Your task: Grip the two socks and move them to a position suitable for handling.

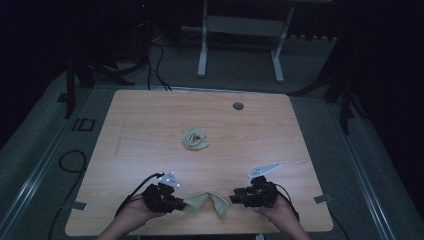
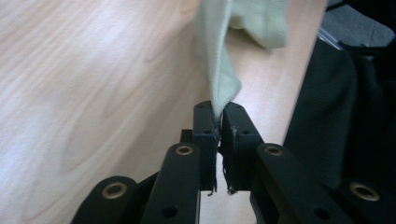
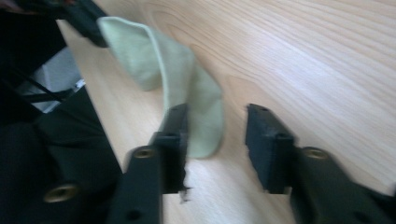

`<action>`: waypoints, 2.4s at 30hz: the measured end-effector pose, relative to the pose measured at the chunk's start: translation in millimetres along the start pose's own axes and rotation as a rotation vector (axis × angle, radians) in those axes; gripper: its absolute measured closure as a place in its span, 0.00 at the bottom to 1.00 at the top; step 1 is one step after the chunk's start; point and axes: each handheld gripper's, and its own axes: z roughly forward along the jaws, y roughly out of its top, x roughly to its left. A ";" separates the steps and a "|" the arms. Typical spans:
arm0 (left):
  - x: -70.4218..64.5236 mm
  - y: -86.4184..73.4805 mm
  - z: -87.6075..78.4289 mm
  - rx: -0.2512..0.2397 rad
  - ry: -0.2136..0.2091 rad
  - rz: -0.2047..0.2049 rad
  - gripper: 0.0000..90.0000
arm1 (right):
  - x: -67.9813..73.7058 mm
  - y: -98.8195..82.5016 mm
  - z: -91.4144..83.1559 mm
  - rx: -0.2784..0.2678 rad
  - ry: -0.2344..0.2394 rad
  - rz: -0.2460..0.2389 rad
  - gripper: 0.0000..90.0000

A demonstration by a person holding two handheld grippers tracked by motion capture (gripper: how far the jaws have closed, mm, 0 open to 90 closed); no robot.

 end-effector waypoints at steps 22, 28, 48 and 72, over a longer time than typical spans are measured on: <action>-3.4 -6.5 -7.3 0.004 -0.028 0.010 0.98 | 14.7 -2.9 -4.0 -0.007 0.116 0.016 0.96; 7.1 -3.6 -6.4 -0.009 -0.079 -0.027 0.98 | -4.9 6.7 -13.7 -0.032 0.028 0.068 0.89; 28.7 -10.5 0.3 -0.095 0.060 -0.090 0.74 | 11.8 19.4 6.1 -0.021 -0.005 -0.005 0.62; 30.9 -3.5 31.9 -0.068 0.125 -0.029 0.97 | 74.3 21.9 97.5 0.192 -0.146 -0.326 0.64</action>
